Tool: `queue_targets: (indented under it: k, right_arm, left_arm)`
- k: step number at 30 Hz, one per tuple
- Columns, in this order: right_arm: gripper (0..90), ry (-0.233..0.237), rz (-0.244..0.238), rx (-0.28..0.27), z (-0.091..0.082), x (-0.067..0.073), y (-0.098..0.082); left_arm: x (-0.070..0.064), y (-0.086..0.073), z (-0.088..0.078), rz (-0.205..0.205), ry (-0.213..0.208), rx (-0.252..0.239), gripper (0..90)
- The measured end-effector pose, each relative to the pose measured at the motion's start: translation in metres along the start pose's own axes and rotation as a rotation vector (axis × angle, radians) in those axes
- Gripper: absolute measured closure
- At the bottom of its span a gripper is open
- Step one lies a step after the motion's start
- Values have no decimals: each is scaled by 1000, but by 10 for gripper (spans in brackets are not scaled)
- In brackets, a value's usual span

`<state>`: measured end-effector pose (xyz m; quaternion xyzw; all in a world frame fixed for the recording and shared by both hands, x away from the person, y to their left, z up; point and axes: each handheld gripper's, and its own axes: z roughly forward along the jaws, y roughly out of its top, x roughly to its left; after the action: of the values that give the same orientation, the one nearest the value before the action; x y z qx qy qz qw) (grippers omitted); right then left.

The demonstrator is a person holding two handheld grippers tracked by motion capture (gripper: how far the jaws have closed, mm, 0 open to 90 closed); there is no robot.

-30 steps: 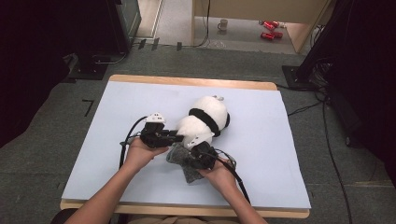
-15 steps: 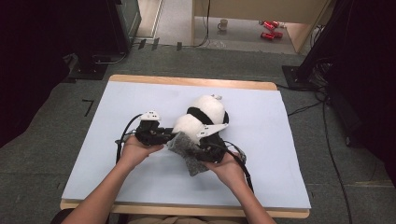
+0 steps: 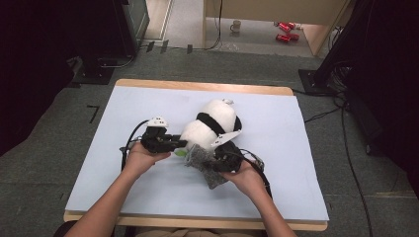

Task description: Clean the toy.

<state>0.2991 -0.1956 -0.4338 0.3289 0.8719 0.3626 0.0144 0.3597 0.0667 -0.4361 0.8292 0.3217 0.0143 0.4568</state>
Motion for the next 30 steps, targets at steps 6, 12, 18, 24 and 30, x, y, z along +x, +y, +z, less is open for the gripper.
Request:
queue_targets:
  k: [6, 12, 18, 24, 30]
  right_arm:
    - [762, -59, 28, -48, -23, -12, 0]
    - [761, -119, 97, -105, -46, -30, -4]
    - [756, -198, 165, -164, -65, -47, -9]
    - [741, -265, 221, -173, -72, -68, -22]
    - [741, -309, 299, -169, -76, -86, -35]
  left_arm:
    - [10, -3, -6, -9, 21, 5, 685]
    - [13, -5, -9, 3, 7, 10, 673]
    - [15, -8, -9, -13, 1, 4, 660]
    - [14, -9, -9, -9, 1, -7, 630]
    - [11, -9, -10, -16, 28, -1, 692]
